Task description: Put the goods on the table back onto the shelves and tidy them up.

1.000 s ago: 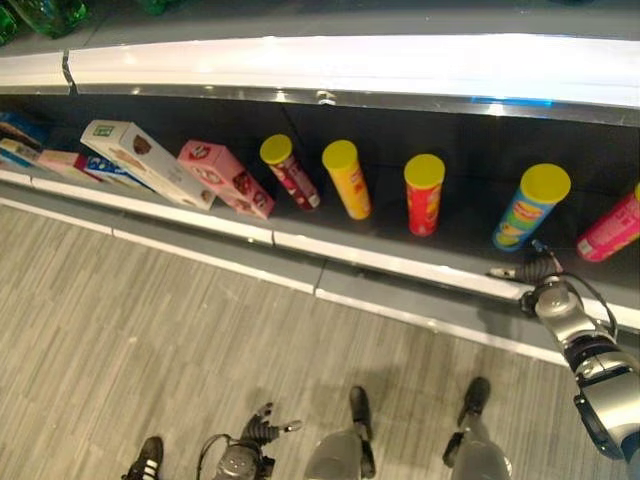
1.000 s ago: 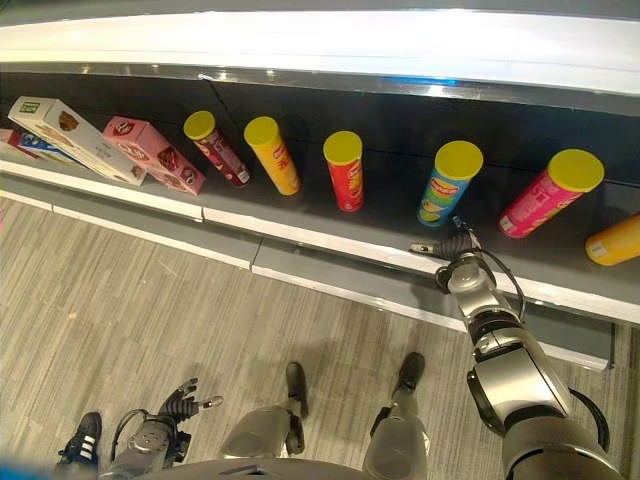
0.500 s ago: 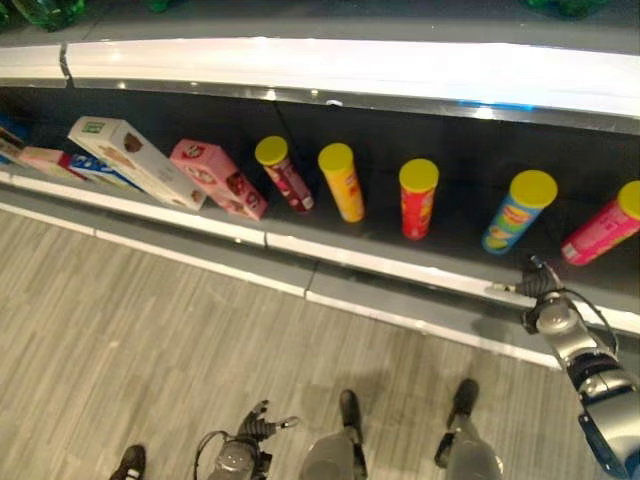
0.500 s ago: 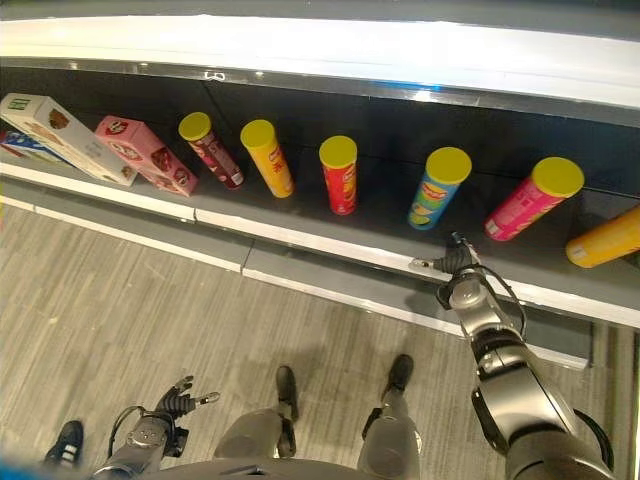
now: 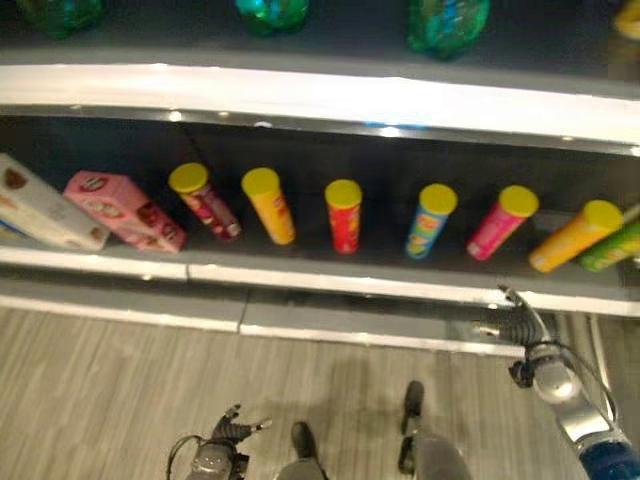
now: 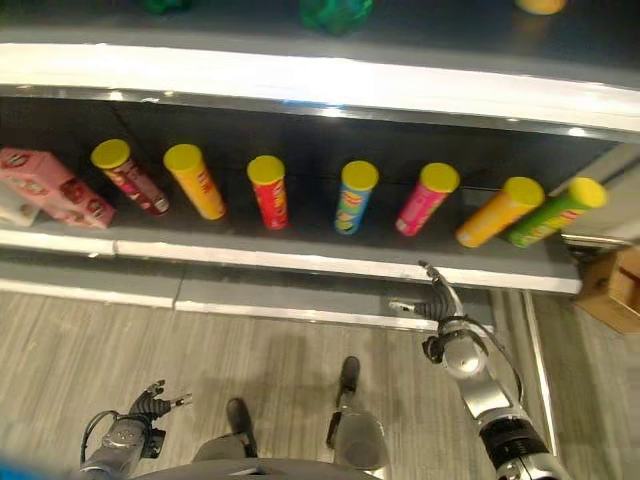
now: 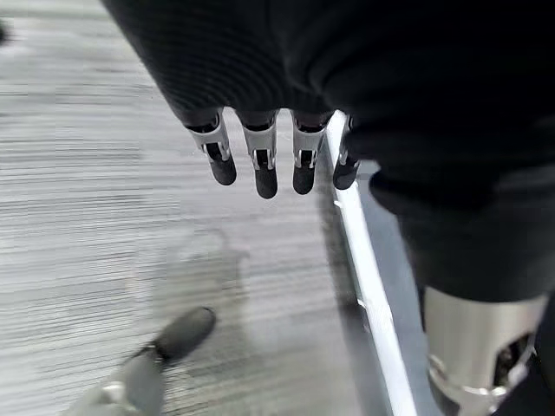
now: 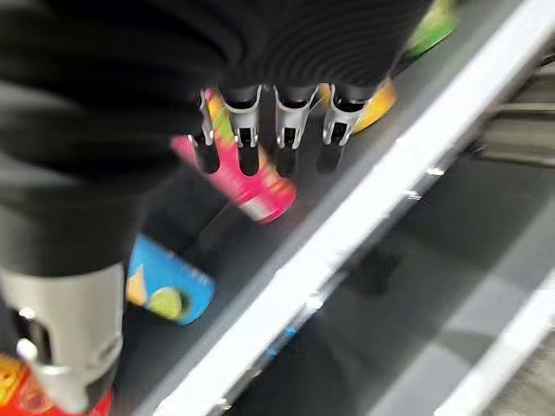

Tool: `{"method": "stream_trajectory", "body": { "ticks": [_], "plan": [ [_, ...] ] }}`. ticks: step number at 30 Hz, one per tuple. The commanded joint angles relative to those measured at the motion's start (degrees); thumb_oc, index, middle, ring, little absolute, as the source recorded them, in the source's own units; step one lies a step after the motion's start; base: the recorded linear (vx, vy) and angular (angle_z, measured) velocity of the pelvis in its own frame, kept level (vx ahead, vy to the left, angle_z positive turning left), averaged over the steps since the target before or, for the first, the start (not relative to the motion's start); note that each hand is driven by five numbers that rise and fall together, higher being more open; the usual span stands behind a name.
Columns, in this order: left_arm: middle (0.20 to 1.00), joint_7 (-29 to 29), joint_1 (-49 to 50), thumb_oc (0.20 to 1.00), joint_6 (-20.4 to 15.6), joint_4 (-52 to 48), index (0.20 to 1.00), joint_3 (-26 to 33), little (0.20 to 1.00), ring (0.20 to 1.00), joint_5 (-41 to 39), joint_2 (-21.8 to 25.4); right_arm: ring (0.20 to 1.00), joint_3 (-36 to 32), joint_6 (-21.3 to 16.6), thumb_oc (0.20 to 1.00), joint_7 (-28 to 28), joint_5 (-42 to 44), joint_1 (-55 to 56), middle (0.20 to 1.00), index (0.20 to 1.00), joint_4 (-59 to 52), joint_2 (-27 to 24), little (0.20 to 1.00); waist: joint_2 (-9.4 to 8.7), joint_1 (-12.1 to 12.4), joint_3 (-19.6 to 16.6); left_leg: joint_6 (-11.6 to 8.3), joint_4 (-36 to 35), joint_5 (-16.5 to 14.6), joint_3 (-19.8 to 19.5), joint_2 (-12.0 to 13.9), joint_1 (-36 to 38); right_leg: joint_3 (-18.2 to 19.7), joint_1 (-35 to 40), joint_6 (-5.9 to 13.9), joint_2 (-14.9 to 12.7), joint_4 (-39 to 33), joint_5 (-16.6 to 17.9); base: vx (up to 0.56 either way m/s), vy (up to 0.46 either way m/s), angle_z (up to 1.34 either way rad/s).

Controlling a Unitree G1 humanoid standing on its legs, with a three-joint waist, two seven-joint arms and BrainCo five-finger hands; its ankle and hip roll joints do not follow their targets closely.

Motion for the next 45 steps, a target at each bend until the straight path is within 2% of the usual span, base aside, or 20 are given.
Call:
{"method": "stream_trajectory", "body": {
  "ticks": [1, 4, 6, 9, 11, 13, 14, 18, 19, 21, 24, 25, 28, 29, 30, 32, 33, 37, 41, 45],
  "plan": [
    [1.0, 0.27, -1.23, 1.0, -0.96, 1.77, 1.0, -1.21, 1.0, 1.0, 1.82, 2.07, 1.0, 0.1, -2.84, 1.0, 2.7, 2.71, -1.48, 1.0, 1.0, -1.06, 1.06, 1.0, 0.4, 0.25, 0.33, 0.4, 0.75, 1.98, 1.14, 0.52, -2.04, 0.74, 2.05, 7.7, -6.96, 7.76, -2.82, 0.02, 0.143, -0.48],
    [1.0, 0.39, -4.22, 1.0, -0.82, 3.62, 1.0, -2.43, 1.0, 1.0, 3.47, 3.27, 1.0, 1.58, -2.81, 1.0, 4.83, 3.97, 1.13, 1.0, 1.0, -0.49, 3.32, 1.0, -1.43, -3.03, 1.16, 1.34, 0.28, 1.0, 3.63, -0.63, -0.23, 4.39, 0.16, 8.86, -6.95, 9.33, 1.82, -0.02, 0.152, -0.61],
    [1.0, 0.47, -7.17, 1.0, -0.59, 4.95, 1.0, -2.9, 1.0, 1.0, 3.27, 4.3, 1.0, 1.66, -3.25, 1.0, 5.89, 5.48, 2.95, 1.0, 1.0, -2.24, 4.13, 1.0, -2.26, -5.45, 2.21, 0.82, 0.27, 0.04, 7.01, 1.09, 0.67, 4.45, -1.83, 8.97, -5.95, 10.51, 3.38, -0.1, 0.08, -0.93],
    [1.0, 0.22, -7.63, 1.0, -0.45, 4.77, 1.0, -2.98, 1.0, 1.0, 3.18, 5.09, 1.0, 0.76, -3.76, 1.0, 6.69, 6.42, 4.36, 1.0, 1.0, -5.04, 3.49, 1.0, -2.18, -5.71, 2.12, 0.58, 0.33, 0.93, 8.6, 3.11, -0.01, 1.44, -1.88, 8.97, -7.17, 13.15, 1.07, -0.13, -0.019, -1.26],
    [1.0, -0.45, -6.78, 1.0, -0.7, 3.73, 1.0, -1.96, 1.0, 1.0, 2.9, 6.66, 1.0, -0.93, -5.15, 1.0, 9.17, 9.19, 5.13, 1.0, 1.0, -10.93, -0.18, 1.0, -2.54, -5.36, 1.2, 0.38, 0.87, 2.48, 11.85, 6.0, -0.94, -1.55, 0.4, 8.17, -10.3, 16.15, -1.6, -0.21, -0.075, -0.81],
    [1.0, -0.64, -5.76, 1.0, -0.81, 3.45, 1.0, -1.1, 1.0, 1.0, 2.69, 7.13, 1.0, -2.18, -5.55, 1.0, 10.58, 11.6, 5.47, 1.0, 1.0, -13.54, -2.1, 1.0, -2.92, -4.86, 0.5, -0.05, 1.13, 3.32, 13.45, 7.25, -1.11, -2.6, 1.67, 8.17, -11.8, 16.63, -1.09, -0.15, -0.223, -1.38],
    [1.0, -1.59, -3.64, 1.0, -1.09, 3.42, 1.0, 1.23, 1.0, 1.0, 1.74, 8.2, 1.0, -5.81, -7.14, 1.0, 15.01, 18.5, 6.19, 1.0, 1.0, -21.6, -7.88, 1.0, -5.1, -3.46, -1.86, -1.57, 3.02, 5.09, 16.52, 11.21, -1.82, -5.03, 4.82, 8.97, -15.18, 16.03, 3.5, -0.1, -0.292, -1.05],
    [1.0, -2.49, -1.71, 1.0, -1.58, 2.93, 1.0, 2.46, 1.0, 1.0, 1.11, 8.63, 1.0, -10.91, -7.31, 1.0, 17.74, 23.97, 8.09, 1.0, 1.0, -26.86, -13.35, 1.0, -6.44, -3.02, -3.47, -3.53, 4.78, 6.78, 19.86, 15.37, -1.22, -7.26, 6.14, 8.97, -15.37, 13.41, 6.13, -0.09, -0.298, -1.16],
    [1.0, -3.14, -0.46, 1.0, -2.17, 2.58, 1.0, 3.51, 1.0, 1.0, 0.12, 9.2, 1.0, -14.92, -8.37, 1.0, 18.84, 27.07, 7.74, 1.0, 1.0, -29.06, -18.4, 1.0, -8.03, -3.16, -5.06, -5.14, 6.36, 8.29, 21.84, 18.16, -0.84, -9.56, 7.57, 8.97, -14.44, 10.06, 5.58, -0.19, -0.571, -0.46],
    [1.0, -3.81, 1.35, 1.0, -2.87, 1.88, 1.0, 4.58, 1.0, 1.0, -1.51, 8.43, 1.0, -20.97, -9.05, 1.0, 18.81, 30.61, 9.33, 1.0, 1.0, -30.34, -23.45, 1.0, -8.29, -3.25, -6.12, -7.08, 7.72, 10.92, 24.46, 22.9, 0.37, -11.07, 8.44, 8.97, -11.58, 7.61, 1.65, -0.15, -0.496, -0.81],
    [1.0, -3.81, 1.77, 1.0, -3.18, 2.34, 1.0, 5.16, 1.0, 1.0, -2.7, 6.53, 1.0, -28.39, -10.43, 1.0, 17.72, 32.35, 12.2, 1.0, 1.0, -32.18, -25.22, 1.0, -6.93, -4.56, -6.19, -7.15, 8.82, 14.27, 23.91, 27.1, 1.45, -8.86, 8.62, 8.12, -6.33, 7.36, -6.39, -0.07, -0.37, -1.15],
    [1.0, -3.69, 2.05, 1.0, -2.94, 2.22, 1.0, 5.29, 1.0, 1.0, -3.11, 5.93, 1.0, -30.33, -11.25, 1.0, 16.09, 32.27, 11.98, 1.0, 1.0, -32.08, -25.26, 1.0, -6.04, -4.91, -6.06, -7.15, 9.09, 17.19, 23.81, 28.35, 2.12, -7.8, 8.87, 7.19, -4.24, 6.93, -7.38, -0.11, -0.417, -1.03],
    [1.0, -3.03, 3.15, 1.0, -2.92, 1.64, 1.0, 6.32, 1.0, 1.0, -4.5, 4.6, 1.0, -31.26, -12.35, 1.0, 13.42, 30.41, 9.89, 1.0, 1.0, -31.32, -25.05, 1.0, -4.58, -4.75, -5.45, -7.15, 10.99, 18.19, 23.23, 29.83, 3.93, -5.81, 10.52, 5.6, -0.43, 5.38, -9.78, -0.04, -0.252, -0.48],
    [1.0, -2.56, 3.34, 1.0, -2.96, 1.36, 1.0, 6.02, 1.0, 1.0, -5.05, 3.44, 1.0, -31.49, -13.16, 1.0, 10.82, 28.53, 7.48, 1.0, 1.0, -31.3, -24.29, 1.0, -3.71, -3.15, -4.41, -7.15, 13.42, 20.7, 16.25, 28.82, 2.83, -2.98, 11.82, 3.97, 2.27, 3.97, -11.29, -0.03, -0.253, -0.68],
    [1.0, -2.63, 3.8, 1.0, -2.86, 1.44, 1.0, 6.07, 1.0, 1.0, -4.87, 2.9, 1.0, -32.01, -13.07, 1.0, 9.79, 26.79, 7.14, 1.0, 1.0, -30.72, -24.05, 1.0, -3.76, -2.25, -4.06, -7.15, 14.09, 19.63, 11.2, 26.74, 1.58, -1.59, 12.92, 2.95, 3.57, 2.99, -11.94, -0.01, -0.358, -0.98],
    [1.0, -2.7, 4.07, 1.0, -2.87, 1.38, 1.0, 6.23, 1.0, 1.0, -4.91, 2.52, 1.0, -32.97, -13.21, 1.0, 8.82, 25.24, 7.48, 1.0, 1.0, -30.72, -23.4, 1.0, -3.95, -1.72, -3.85, -7.09, 15.42, 17.37, 6.41, 24.63, -0.16, -0.55, 13.64, 2.11, 4.6, 2.33, -12.48, 0.03, -0.259, -0.91],
    [1.0, -2.5, 5.14, 1.0, -2.94, 1.85, 1.0, 6.4, 1.0, 1.0, -4.21, 1.87, 1.0, -33.85, -12.6, 1.0, 7.01, 22.32, 7.37, 1.0, 1.0, -27.96, -23.24, 1.0, -4.4, -0.68, -3.36, -5.5, 16.04, 12.22, 2.59, 19.04, -2.33, 1.51, 14.92, 0.85, 5.86, 1.33, -12.57, 0.02, -0.237, -0.35],
    [1.0, -3.19, 6.06, 1.0, -2.9, 1.91, 1.0, 6.19, 1.0, 1.0, -2.83, 1.73, 1.0, -33.2, -10.88, 1.0, 5.52, 18.67, 5.77, 1.0, 1.0, -23.95, -23.71, 1.0, -4.38, 0.52, -2.08, -2.57, 17.35, 6.8, 5.34, 11.17, -8.96, 3.0, 16.35, 0.07, 6.23, 0.61, -12.51, -0.01, -0.107, -0.16],
    [1.0, -3.38, 6.08, 1.0, -3.02, 2.22, 1.0, 6.87, 1.0, 1.0, -2.56, 1.75, 1.0, -31.04, -9.89, 1.0, 4.19, 17.29, 3.32, 1.0, 1.0, -20.28, -23.32, 1.0, -3.61, 2.1, -0.51, -2.49, 13.84, 8.85, 8.09, 6.18, -13.44, 4.19, 17.58, 0.49, 7.45, 0.79, -12.4, 0.03, 0.006, -0.18],
    [1.0, -3.72, 6.62, 1.0, -3.11, 2.55, 1.0, 7.2, 1.0, 1.0, -2.82, 1.37, 1.0, -27.67, -9.3, 1.0, 3.12, 13.54, 0.36, 1.0, 1.0, -17.63, -23.35, 1.0, -2.49, 2.68, -0.78, -1.29, 9.27, 8.61, 10.35, 3.64, -9.84, 4.99, 18.63, 0.89, 8.53, 0.58, -12.78, 0.13, 0.079, -0.4]
  ]
}}
